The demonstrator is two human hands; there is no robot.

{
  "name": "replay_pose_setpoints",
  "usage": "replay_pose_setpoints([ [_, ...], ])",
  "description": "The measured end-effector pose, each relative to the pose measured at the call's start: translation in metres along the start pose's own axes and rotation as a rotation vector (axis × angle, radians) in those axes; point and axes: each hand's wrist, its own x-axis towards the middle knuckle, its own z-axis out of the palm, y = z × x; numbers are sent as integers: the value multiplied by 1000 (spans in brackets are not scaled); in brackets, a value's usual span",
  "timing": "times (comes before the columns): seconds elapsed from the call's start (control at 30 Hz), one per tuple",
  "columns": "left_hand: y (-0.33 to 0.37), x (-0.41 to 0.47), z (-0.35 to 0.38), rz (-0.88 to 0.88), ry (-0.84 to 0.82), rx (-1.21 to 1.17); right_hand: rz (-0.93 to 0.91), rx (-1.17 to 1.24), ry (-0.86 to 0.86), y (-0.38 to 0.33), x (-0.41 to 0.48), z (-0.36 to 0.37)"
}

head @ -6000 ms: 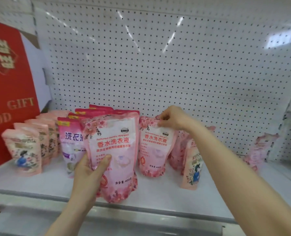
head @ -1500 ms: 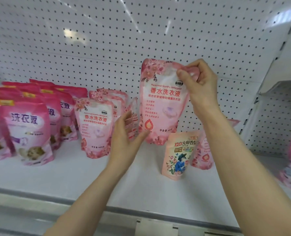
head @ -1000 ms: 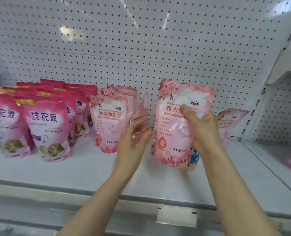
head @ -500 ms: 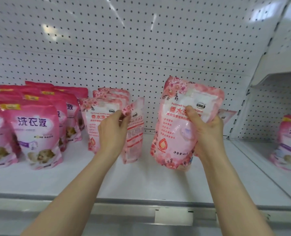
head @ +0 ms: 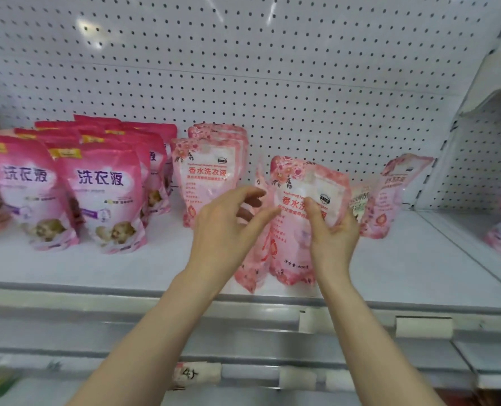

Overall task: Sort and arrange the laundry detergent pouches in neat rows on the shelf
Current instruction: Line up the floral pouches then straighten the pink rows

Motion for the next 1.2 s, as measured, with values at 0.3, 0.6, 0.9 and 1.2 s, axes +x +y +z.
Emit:
replay_pose_setpoints([
  [0.3,-55,2,17,-328,-392,-474,100,-175,-222,3,11,-31],
  [0.6,-58,-10,16,-436,-262,-589,98,-235,-139,2,2,-40],
  [0.9,-85,-31,-43,-469,323,-575,96,-339,-123,7,-4,-34],
  [1.2,-90,-30,-104,-370,490,-527,69,-240,-326,5,-17,59],
])
